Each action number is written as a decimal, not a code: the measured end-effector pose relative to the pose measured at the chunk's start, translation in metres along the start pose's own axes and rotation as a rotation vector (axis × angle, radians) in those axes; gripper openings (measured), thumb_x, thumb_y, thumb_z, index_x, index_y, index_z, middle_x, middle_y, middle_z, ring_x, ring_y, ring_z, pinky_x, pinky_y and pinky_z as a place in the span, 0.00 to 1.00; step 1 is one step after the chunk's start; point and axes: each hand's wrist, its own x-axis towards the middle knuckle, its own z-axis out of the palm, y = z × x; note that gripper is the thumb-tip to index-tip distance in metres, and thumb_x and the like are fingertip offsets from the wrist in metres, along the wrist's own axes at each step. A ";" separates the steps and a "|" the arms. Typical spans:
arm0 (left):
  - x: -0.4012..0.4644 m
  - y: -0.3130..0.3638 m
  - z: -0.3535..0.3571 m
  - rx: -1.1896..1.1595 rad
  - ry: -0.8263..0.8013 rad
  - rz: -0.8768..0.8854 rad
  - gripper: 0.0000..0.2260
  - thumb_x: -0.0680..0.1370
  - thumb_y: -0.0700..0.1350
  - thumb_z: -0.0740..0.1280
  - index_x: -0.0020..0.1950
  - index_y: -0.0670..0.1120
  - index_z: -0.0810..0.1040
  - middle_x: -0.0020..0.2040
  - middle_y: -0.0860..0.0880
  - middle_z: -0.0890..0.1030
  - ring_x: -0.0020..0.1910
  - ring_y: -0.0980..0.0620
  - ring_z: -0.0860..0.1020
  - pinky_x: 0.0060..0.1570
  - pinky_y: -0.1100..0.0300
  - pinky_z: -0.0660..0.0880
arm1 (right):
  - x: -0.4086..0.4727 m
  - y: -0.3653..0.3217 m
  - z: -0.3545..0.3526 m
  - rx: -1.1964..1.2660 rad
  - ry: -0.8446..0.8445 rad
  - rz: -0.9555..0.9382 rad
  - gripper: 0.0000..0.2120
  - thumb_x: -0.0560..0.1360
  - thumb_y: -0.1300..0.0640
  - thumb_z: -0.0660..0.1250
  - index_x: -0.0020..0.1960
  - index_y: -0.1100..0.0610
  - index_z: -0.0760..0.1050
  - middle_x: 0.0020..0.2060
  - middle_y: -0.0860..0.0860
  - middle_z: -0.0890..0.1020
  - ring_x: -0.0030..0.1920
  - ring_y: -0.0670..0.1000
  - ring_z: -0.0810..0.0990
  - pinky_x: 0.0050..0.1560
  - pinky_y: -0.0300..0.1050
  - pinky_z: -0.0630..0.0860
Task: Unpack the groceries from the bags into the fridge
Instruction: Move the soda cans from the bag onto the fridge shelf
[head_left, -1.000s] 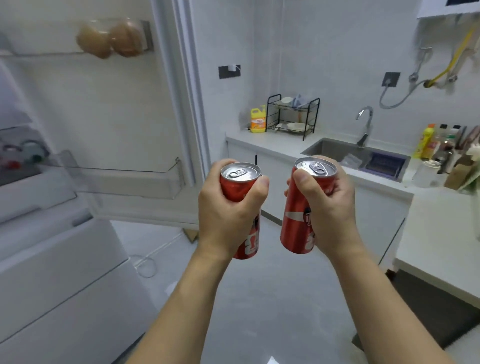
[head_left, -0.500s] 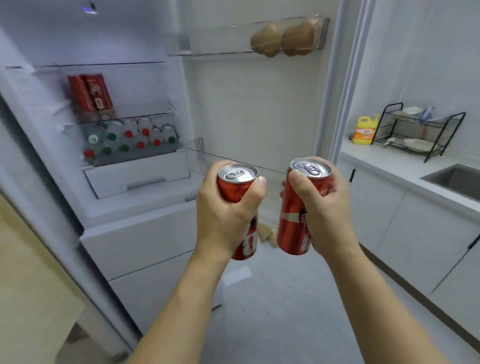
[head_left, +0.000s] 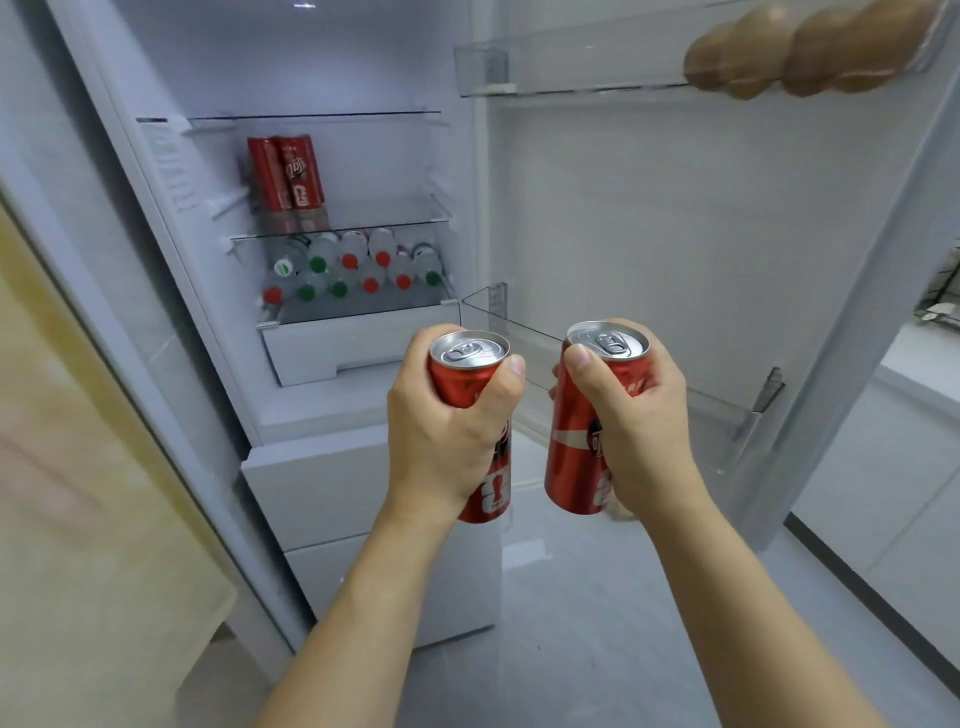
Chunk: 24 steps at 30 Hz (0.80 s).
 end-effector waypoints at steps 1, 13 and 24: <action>0.006 -0.005 0.002 0.008 0.012 0.003 0.19 0.68 0.59 0.71 0.49 0.46 0.76 0.42 0.55 0.81 0.39 0.57 0.80 0.40 0.69 0.74 | 0.008 0.005 0.003 0.009 -0.008 0.002 0.11 0.65 0.41 0.73 0.46 0.40 0.78 0.45 0.53 0.84 0.47 0.57 0.84 0.51 0.63 0.80; 0.088 -0.049 -0.003 0.113 0.205 0.019 0.19 0.67 0.60 0.71 0.51 0.48 0.77 0.43 0.57 0.81 0.42 0.57 0.80 0.42 0.65 0.77 | 0.103 0.045 0.057 0.083 -0.188 0.005 0.13 0.65 0.39 0.72 0.47 0.41 0.78 0.45 0.51 0.84 0.46 0.55 0.84 0.48 0.58 0.82; 0.197 -0.107 -0.056 0.134 0.334 0.024 0.17 0.67 0.59 0.71 0.49 0.49 0.78 0.43 0.55 0.82 0.44 0.54 0.81 0.46 0.53 0.80 | 0.183 0.083 0.156 0.072 -0.233 -0.006 0.21 0.63 0.36 0.72 0.52 0.41 0.76 0.46 0.45 0.84 0.47 0.48 0.84 0.47 0.50 0.82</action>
